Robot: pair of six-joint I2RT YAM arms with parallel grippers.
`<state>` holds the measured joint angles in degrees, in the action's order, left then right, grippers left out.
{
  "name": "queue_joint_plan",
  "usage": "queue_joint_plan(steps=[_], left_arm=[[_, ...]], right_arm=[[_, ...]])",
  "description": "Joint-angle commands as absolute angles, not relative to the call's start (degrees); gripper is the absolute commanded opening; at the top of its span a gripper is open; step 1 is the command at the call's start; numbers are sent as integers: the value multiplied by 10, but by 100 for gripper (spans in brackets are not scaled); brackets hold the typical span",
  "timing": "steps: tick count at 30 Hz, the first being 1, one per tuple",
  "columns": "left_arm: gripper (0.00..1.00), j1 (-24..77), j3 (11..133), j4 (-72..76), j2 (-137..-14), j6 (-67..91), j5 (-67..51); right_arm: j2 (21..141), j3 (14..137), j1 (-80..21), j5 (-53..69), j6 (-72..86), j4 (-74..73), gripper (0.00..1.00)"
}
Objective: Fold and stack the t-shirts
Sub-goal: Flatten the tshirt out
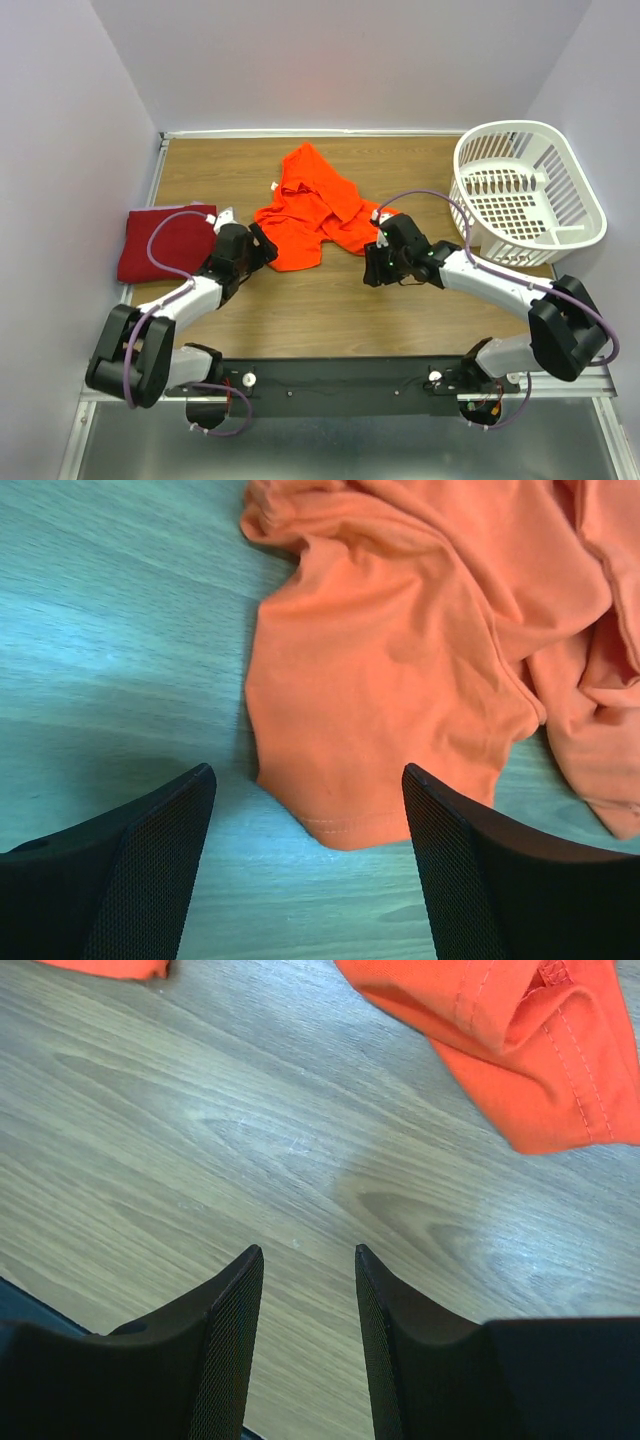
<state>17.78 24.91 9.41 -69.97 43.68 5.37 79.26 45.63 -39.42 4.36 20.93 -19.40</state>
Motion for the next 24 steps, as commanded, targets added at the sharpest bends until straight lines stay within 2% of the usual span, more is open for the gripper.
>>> queue_joint_plan(steps=[1, 14, 24], left_arm=[[82, 175, 270, 134, -739, 453, 18], [75, 175, 295, 123, -788, 468, -25], [69, 176, 308, 127, -722, 473, -72]], right_arm=[[774, 447, -397, 35, 211, -192, 49], [766, 441, -397, 30, 212, -192, 49], [766, 440, -397, 32, 211, -192, 49]])
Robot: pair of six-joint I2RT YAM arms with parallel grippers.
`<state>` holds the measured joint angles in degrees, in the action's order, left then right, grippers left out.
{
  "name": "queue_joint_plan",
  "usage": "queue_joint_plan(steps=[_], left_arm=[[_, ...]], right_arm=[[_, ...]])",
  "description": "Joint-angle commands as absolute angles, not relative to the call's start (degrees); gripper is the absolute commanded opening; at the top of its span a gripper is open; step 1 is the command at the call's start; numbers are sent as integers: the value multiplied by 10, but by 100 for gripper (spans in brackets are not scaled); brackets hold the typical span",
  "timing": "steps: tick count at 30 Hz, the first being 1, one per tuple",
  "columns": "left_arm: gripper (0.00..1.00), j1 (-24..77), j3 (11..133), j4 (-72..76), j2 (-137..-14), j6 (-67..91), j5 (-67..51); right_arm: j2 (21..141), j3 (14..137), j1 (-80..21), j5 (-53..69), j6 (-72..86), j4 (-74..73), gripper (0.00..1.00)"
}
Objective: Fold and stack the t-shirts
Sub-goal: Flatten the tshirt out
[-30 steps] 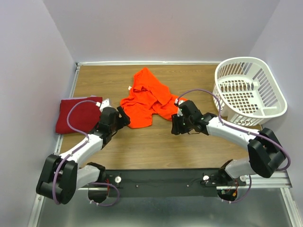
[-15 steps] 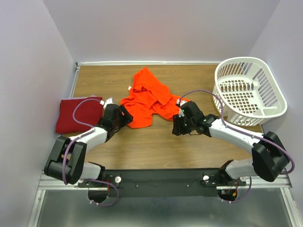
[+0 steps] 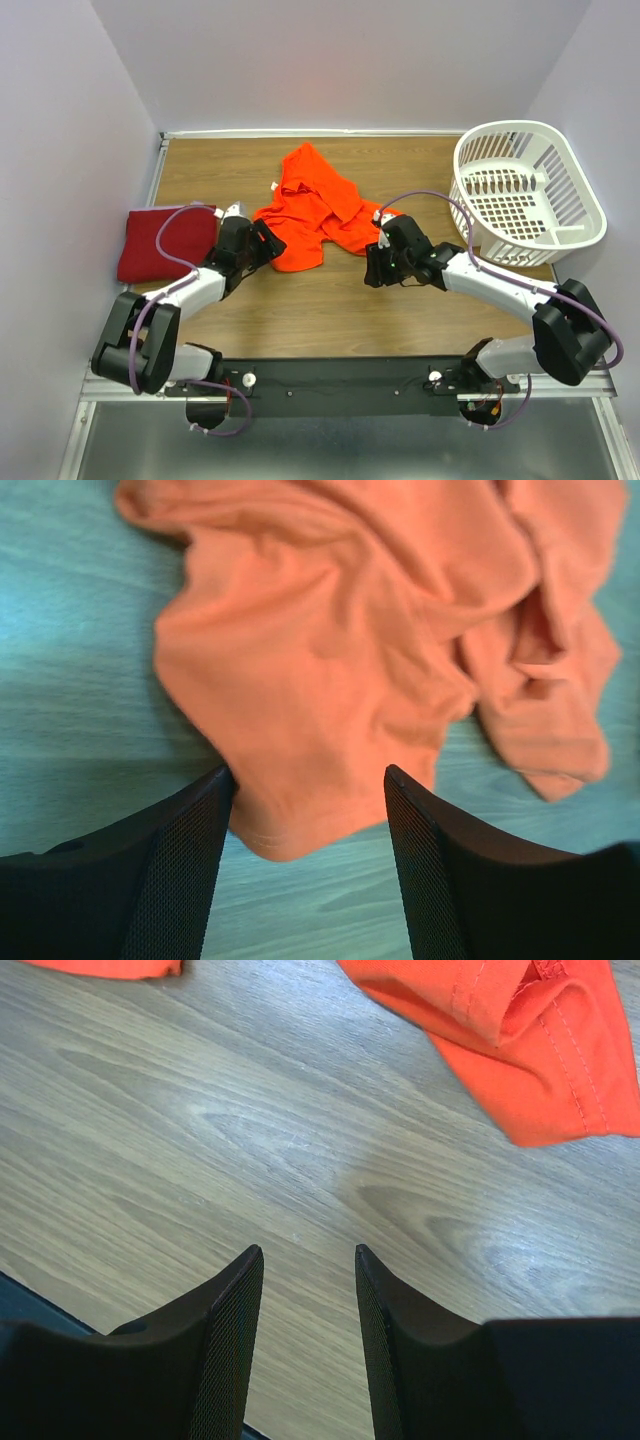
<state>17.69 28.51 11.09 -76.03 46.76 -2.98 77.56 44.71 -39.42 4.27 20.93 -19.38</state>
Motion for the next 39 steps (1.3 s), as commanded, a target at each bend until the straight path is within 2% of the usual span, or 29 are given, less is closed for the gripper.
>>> queue_joint_plan(steps=[1, 4, 9, 13, 16, 24, 39], left_arm=[[69, 177, 308, 127, -722, 474, -72], [69, 196, 327, 119, -680, 475, -97], [69, 217, 345, 52, -623, 477, -74], [68, 217, 331, -46, -562, 506, 50], [65, 216, 318, -93, -554, 505, 95], [62, 218, 352, -151, -682, 421, 106], [55, 273, 458, -259, -845, 405, 179]], right_arm=[[765, 440, -397, 32, 211, -192, 49], [763, 442, -397, 29, 210, -192, 49], [764, 441, -397, 29, 209, -192, 49], [760, 439, -397, 31, 209, -192, 49], [761, 438, -397, 32, 208, -192, 49], [765, 439, -397, 31, 200, -192, 49], [728, 430, -397, 24, 183, -191, 49]])
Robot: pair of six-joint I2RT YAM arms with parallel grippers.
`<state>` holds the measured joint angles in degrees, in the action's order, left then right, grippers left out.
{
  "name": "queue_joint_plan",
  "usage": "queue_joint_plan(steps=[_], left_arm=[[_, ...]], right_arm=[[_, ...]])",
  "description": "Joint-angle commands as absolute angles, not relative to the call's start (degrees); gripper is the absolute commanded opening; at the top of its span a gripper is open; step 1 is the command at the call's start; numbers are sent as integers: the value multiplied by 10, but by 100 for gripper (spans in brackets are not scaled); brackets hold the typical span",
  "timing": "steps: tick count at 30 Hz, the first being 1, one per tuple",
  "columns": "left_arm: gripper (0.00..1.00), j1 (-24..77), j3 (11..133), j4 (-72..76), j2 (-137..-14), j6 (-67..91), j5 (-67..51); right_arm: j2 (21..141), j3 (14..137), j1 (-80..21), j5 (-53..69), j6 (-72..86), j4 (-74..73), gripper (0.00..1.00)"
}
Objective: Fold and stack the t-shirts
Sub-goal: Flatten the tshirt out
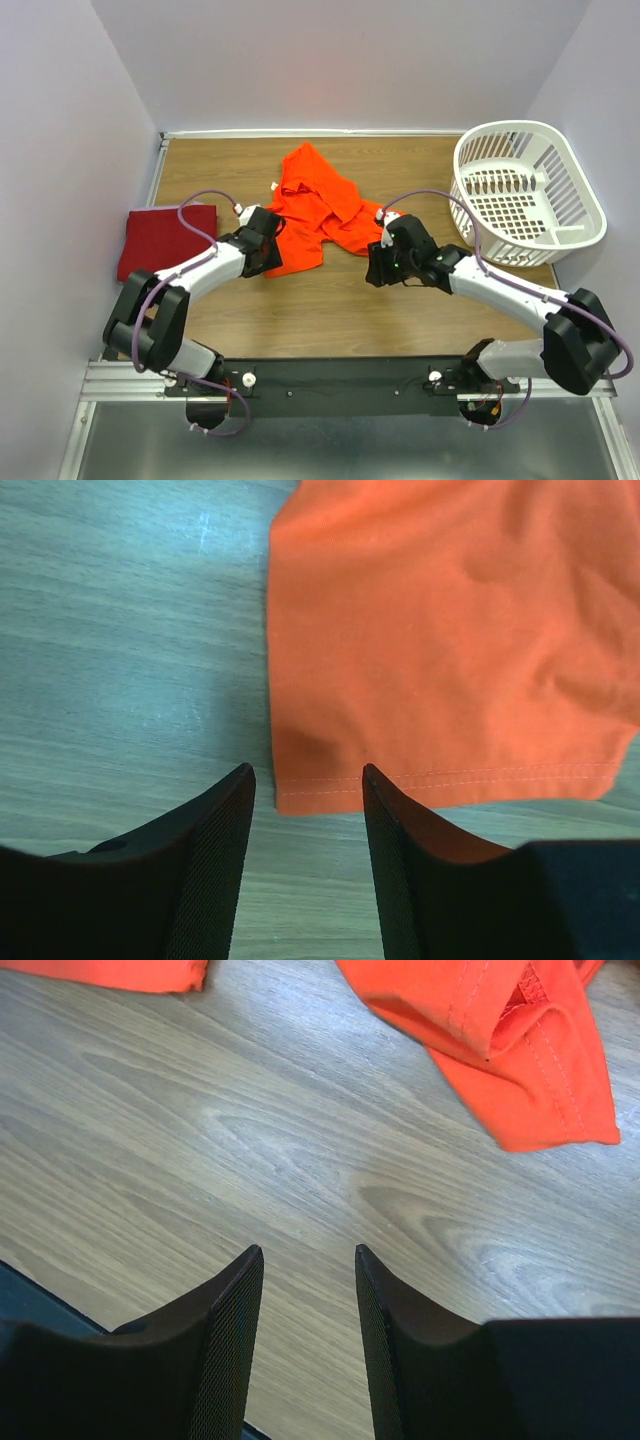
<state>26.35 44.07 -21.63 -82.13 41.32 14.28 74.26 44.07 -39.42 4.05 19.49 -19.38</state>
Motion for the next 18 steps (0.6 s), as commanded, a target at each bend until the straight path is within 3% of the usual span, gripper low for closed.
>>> queue_joint_plan(steps=[1, 11, 18], left_arm=[[54, 276, 462, -262, -854, 406, 183], [50, 282, 473, -264, -890, 407, 172], [29, 285, 459, -267, -912, 422, 173]], right_arm=[[724, 427, -397, 22, 182, -190, 49], [706, 417, -397, 16, 174, -185, 49], [679, 416, -397, 12, 173, -183, 49]])
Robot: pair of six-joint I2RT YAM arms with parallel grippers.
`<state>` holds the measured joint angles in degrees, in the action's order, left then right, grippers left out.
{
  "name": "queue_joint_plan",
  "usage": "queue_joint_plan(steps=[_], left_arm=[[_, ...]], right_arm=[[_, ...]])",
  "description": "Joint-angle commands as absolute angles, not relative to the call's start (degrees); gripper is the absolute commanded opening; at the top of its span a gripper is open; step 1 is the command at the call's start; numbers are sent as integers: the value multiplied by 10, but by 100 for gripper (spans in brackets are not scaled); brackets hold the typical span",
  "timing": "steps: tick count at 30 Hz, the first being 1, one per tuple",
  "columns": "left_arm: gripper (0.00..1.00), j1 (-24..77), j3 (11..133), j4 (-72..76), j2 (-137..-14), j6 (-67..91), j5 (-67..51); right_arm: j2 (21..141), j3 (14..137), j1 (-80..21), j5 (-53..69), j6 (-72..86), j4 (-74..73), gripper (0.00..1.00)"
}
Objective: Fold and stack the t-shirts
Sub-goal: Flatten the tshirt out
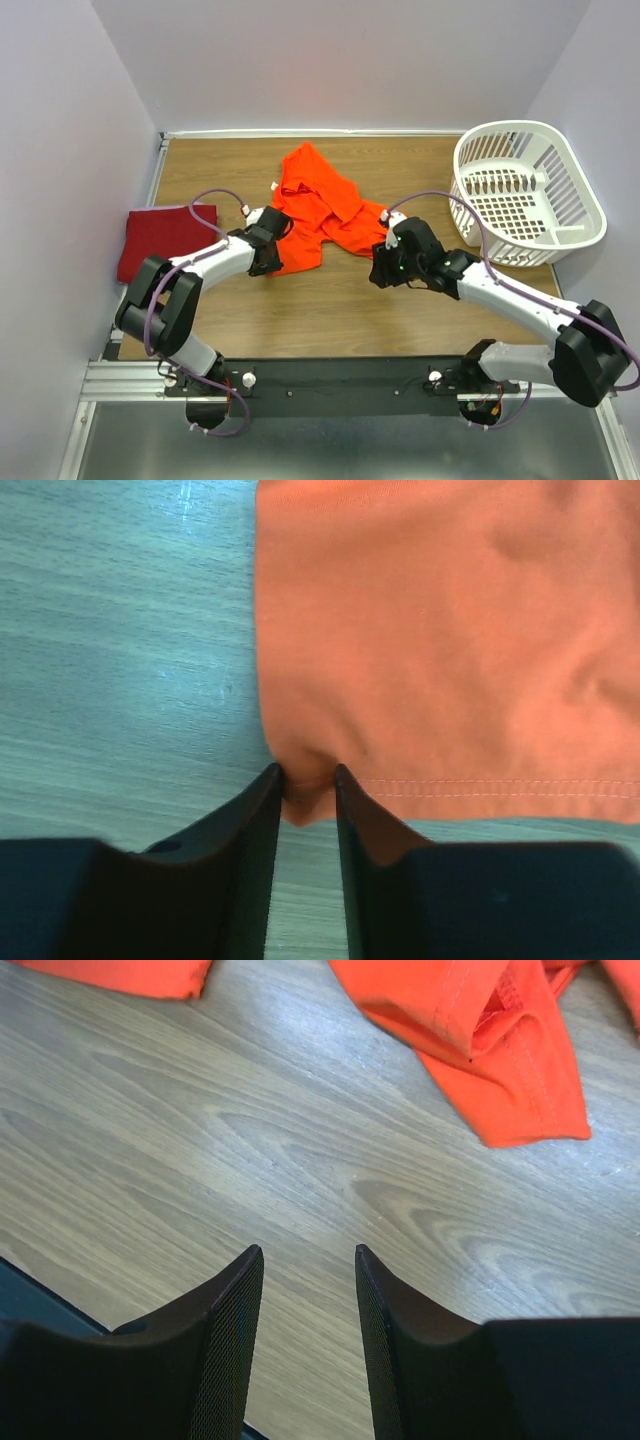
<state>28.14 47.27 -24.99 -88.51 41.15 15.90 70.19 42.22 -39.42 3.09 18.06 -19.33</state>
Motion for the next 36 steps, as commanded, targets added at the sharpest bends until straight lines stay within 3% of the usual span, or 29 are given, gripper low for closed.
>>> queue_joint_plan(steps=[1, 5, 6, 8, 20, 23, 25, 36], left_arm=[[28, 284, 457, -267, -912, 423, 173], [12, 285, 457, -268, -913, 424, 174], [4, 285, 457, -272, -908, 424, 176], [0, 284, 464, -280, -883, 424, 186], [0, 251, 496, -317, -673, 364, 281], [0, 249, 466, -272, -631, 343, 271], [0, 248, 451, -251, -616, 336, 258], [0, 244, 410, -198, -576, 300, 248]], right_arm=[[679, 415, -397, 11, 173, -183, 49], [679, 415, -397, 4, 175, -183, 49], [682, 415, -397, 3, 178, -184, 49], [685, 416, -397, 4, 181, -184, 49], [786, 495, -391, -64, 188, -183, 53], [847, 530, -386, -74, 175, -183, 65], [875, 552, -384, -72, 170, -182, 66], [977, 580, -382, 48, 186, -181, 68]])
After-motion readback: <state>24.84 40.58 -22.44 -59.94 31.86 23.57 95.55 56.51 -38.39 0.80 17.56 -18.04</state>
